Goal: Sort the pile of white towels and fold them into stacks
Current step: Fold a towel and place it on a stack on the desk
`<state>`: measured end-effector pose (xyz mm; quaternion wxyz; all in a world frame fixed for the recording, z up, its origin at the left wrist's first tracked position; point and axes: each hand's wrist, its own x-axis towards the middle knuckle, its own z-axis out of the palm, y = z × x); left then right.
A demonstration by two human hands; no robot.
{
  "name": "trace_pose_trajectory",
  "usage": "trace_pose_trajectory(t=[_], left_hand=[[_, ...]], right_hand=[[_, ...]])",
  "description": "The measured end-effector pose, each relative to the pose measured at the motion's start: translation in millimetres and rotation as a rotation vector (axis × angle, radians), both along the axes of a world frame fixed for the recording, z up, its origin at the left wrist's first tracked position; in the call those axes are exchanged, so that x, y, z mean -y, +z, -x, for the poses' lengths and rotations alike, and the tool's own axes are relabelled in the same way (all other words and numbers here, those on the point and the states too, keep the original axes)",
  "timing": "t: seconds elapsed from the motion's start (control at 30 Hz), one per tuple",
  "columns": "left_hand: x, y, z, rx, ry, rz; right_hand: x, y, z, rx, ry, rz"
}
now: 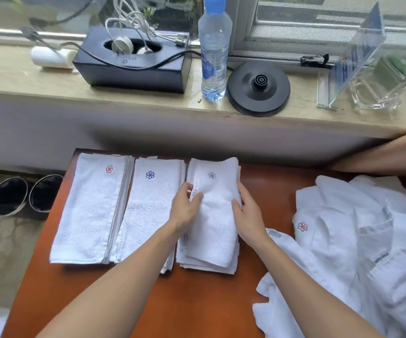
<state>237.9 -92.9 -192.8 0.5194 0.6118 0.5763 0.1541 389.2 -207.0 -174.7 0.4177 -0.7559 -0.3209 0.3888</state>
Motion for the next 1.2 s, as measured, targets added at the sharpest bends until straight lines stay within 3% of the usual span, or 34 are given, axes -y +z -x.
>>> trace_pose_trajectory(t=[0.1,0.3,0.63,0.87,1.0,1.2], left_hand=[[-12.6,0.3,4.7,0.005,0.016,-0.057],[-8.9,-7.4,8.7,-0.068,-0.004,0.092],[48.7,4.0,48.1,-0.196,-0.186,0.135],[65.8,8.9,64.1,-0.184,-0.248,0.168],[73.5,15.3,65.5,-0.165,-0.326,0.132],[101.8,45.5,79.0,-0.307,-0.441,0.069]], right_hand=[[-13.2,-1.7,4.3,-0.023,0.019,0.011],[-18.0,-11.9,4.1,-0.09,-0.009,0.064],[48.6,-8.5,21.0,-0.201,0.071,0.191],[62.7,-8.6,33.1,-0.092,0.129,0.142],[66.5,-12.6,33.5,-0.031,0.157,0.224],[84.5,3.6,41.3,0.062,0.224,0.265]])
